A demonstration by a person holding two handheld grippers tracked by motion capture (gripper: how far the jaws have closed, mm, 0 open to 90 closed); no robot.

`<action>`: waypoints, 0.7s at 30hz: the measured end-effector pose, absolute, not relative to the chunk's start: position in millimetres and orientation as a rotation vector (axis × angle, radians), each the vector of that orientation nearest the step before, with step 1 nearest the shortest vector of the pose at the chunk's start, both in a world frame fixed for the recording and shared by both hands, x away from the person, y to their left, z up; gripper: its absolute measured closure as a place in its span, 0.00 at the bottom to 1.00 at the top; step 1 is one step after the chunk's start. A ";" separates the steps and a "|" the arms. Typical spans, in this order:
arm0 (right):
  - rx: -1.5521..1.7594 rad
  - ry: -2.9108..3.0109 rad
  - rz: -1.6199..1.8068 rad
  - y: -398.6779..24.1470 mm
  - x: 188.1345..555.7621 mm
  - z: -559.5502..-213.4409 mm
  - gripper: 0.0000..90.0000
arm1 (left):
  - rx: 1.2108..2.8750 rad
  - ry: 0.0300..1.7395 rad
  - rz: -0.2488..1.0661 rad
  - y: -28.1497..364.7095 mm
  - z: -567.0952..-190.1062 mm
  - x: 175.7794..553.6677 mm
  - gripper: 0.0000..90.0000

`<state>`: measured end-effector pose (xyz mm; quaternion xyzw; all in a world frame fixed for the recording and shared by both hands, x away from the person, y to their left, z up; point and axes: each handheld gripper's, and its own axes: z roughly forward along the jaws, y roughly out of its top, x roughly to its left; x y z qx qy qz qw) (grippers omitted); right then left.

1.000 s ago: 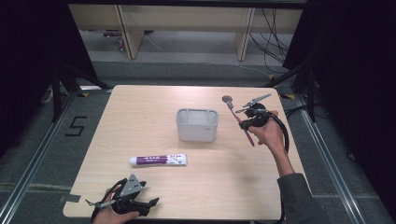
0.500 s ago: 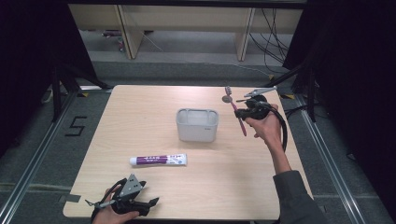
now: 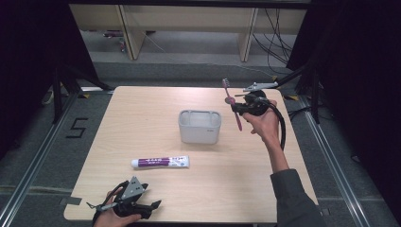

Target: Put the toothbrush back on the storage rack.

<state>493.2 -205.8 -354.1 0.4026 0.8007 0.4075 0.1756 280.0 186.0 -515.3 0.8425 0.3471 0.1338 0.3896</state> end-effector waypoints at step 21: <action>1.112 2.224 1.335 -172.8 502.8 -338.4 0.93 | 2.158 0.880 0.349 187.5 -514.2 280.1 0.25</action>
